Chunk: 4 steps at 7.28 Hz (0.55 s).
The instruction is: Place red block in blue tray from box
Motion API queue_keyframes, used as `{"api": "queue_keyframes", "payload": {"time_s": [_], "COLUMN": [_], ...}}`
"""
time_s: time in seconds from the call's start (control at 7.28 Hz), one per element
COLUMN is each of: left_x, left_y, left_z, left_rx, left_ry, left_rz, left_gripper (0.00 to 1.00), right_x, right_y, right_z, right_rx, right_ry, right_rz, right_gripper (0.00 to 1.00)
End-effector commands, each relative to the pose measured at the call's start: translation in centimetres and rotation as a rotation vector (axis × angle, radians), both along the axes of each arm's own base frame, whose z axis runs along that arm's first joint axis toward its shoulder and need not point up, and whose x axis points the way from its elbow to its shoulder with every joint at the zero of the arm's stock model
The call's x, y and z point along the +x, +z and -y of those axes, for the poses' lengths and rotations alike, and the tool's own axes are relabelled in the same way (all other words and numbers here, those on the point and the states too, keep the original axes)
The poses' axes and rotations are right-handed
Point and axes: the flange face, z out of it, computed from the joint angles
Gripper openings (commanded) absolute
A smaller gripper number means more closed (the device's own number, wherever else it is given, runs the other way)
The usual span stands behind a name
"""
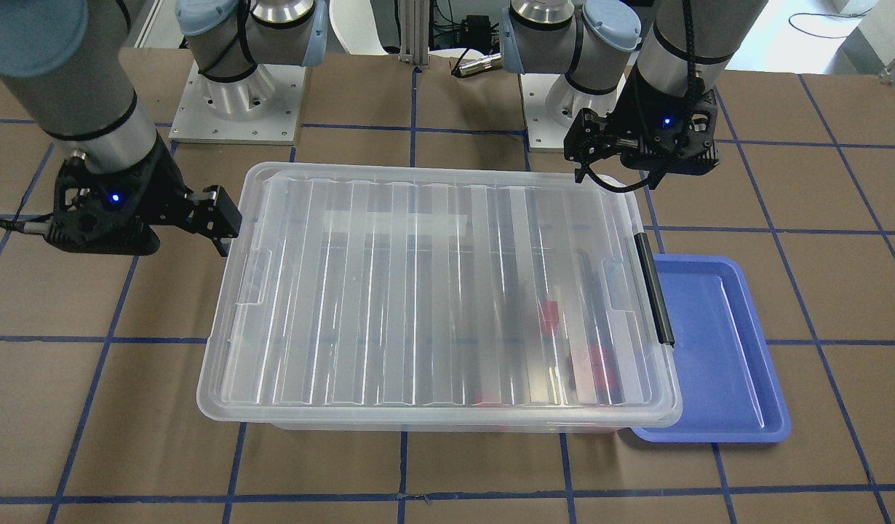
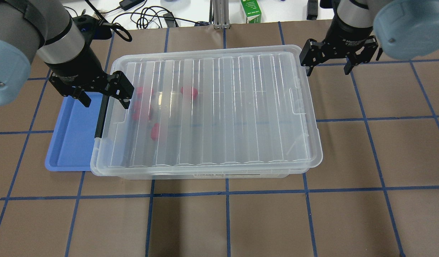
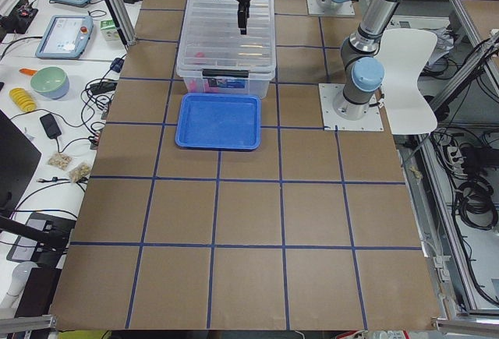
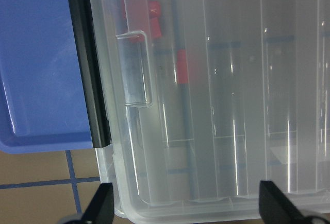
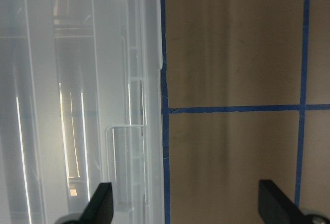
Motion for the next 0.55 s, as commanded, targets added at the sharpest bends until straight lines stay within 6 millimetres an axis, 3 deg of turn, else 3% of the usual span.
{"api": "queue_keyframes", "payload": {"time_s": [0.0, 0.41], "left_x": [0.0, 0.1], "left_y": [0.0, 0.0], "left_z": [0.0, 0.0], "left_rx": [0.0, 0.0], "left_ry": [-0.002, -0.002], "left_rz": [0.0, 0.0], "left_gripper": [1.0, 1.0], "right_x": [-0.2, -0.7], "right_y": [-7.0, -8.1], "right_z": [2.2, 2.7], "right_rx": [-0.023, -0.02], "right_ry": [0.004, 0.011], "right_rz": [-0.008, -0.015], "right_gripper": [1.0, 1.0]}}
